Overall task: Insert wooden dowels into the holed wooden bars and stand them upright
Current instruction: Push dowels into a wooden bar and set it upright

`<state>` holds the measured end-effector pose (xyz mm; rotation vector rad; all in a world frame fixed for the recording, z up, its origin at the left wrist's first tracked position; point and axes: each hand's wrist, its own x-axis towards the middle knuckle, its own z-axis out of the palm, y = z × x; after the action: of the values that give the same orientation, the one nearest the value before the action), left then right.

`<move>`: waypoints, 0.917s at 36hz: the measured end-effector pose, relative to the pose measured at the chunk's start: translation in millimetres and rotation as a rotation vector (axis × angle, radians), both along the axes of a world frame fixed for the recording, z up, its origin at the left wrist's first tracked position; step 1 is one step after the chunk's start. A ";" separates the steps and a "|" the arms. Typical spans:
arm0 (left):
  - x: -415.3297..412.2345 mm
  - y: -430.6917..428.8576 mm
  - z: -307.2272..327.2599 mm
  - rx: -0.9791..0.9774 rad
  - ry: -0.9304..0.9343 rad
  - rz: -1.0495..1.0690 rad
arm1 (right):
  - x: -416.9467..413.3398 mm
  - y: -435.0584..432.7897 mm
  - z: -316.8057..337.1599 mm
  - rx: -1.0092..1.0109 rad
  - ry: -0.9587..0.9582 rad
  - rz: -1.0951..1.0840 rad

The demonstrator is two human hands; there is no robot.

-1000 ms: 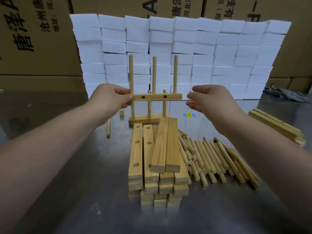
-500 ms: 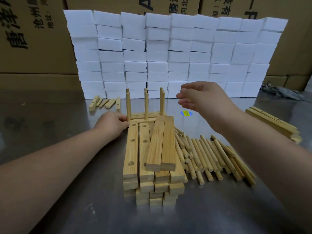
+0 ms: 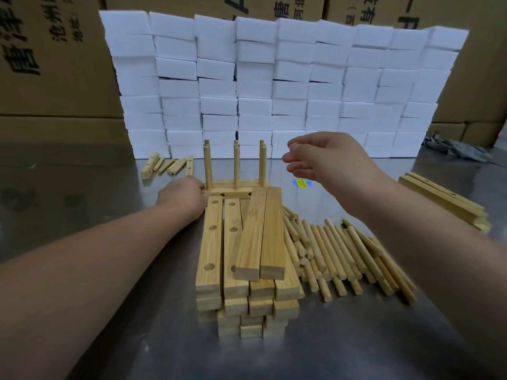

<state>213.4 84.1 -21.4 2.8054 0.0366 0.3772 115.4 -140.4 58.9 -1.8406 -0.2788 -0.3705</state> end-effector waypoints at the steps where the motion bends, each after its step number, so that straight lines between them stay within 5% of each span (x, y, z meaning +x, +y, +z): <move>1: 1.7 -0.4 -0.2 0.015 -0.003 0.003 | 0.2 0.0 -0.2 -0.002 0.002 0.000; 33: 40.0 -16.5 -2.0 0.186 -0.098 0.113 | 2.5 -1.9 -1.9 -0.113 0.032 -0.023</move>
<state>253.4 67.6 -23.4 2.9715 0.1465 0.5720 117.8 -142.4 57.0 -1.9604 -0.2614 -0.3463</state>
